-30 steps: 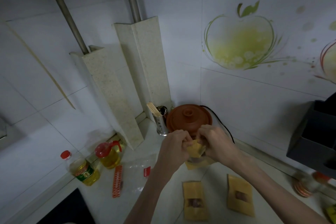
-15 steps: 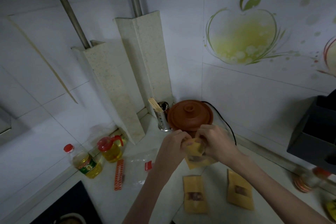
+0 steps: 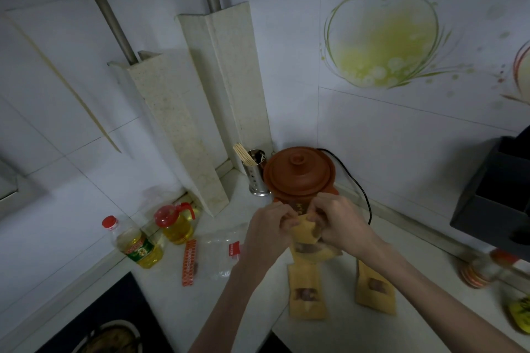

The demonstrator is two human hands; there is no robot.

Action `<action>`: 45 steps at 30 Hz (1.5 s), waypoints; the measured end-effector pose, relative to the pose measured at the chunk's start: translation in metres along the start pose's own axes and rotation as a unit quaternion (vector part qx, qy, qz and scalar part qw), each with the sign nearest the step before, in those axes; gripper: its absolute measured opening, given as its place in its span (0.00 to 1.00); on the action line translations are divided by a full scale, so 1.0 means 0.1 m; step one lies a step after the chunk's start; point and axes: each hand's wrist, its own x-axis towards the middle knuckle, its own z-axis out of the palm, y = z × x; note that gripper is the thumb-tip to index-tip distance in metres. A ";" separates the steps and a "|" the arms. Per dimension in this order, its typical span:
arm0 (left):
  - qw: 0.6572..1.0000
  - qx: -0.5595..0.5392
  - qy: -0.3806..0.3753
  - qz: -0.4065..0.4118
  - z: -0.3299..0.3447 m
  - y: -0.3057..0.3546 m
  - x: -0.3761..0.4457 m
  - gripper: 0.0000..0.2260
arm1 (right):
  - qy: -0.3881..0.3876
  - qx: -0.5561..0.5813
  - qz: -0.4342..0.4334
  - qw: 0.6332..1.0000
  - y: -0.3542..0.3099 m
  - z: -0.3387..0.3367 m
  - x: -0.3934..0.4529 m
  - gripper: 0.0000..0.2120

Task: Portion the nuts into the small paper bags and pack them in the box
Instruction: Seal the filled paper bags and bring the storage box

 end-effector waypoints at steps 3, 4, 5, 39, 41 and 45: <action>0.999 -0.022 0.011 -0.032 0.12 -0.11 -0.08 0.04 | 0.008 0.077 0.055 0.996 0.05 0.11 -0.04 0.09; 0.998 -0.033 0.006 -0.049 0.17 -0.15 -0.13 0.05 | 0.006 0.115 0.085 0.990 0.09 0.16 -0.07 0.10; 0.997 -0.045 -0.005 -0.069 0.23 -0.20 -0.20 0.05 | -0.004 0.152 0.118 0.981 0.14 0.23 -0.11 0.11; 0.888 -0.159 -0.218 -0.372 1.92 -0.74 -0.72 0.09 | 0.076 0.138 0.568 0.808 1.48 1.18 -1.57 0.13; 0.887 -0.134 -0.180 -0.404 1.86 -0.90 -0.80 0.12 | 0.077 0.108 0.529 0.838 1.47 1.23 -1.46 0.17; 0.875 -0.074 -0.159 -0.451 1.73 -1.14 -0.90 0.18 | -0.023 0.133 0.429 0.893 1.39 1.46 -1.10 0.15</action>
